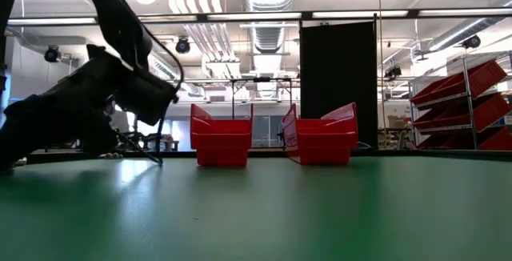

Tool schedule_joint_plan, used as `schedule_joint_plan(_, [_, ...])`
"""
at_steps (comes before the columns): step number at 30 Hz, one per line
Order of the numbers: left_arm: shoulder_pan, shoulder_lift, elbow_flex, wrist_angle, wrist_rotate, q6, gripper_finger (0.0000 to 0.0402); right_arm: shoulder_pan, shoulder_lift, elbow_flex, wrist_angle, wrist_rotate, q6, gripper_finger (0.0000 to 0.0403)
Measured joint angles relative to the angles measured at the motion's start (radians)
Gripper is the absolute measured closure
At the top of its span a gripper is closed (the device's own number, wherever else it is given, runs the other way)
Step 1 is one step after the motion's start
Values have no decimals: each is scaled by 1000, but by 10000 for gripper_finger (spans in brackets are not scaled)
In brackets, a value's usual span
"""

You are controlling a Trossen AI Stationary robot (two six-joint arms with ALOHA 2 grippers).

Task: Sort batteries
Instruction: Put the silver battery into the right red bin

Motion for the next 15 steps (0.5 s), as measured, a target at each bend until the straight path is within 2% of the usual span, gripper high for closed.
schedule_joint_plan(4, [-47,-6,41,54,30,-63,387,0,0,0,-4,0,2,282])
schedule_joint_plan(11, [-111,-7,112,226,45,-258,388,0,0,0,-4,0,12,273])
schedule_joint_plan(15, [-159,-7,152,295,11,-416,392,0,0,0,-12,-1,21,276])
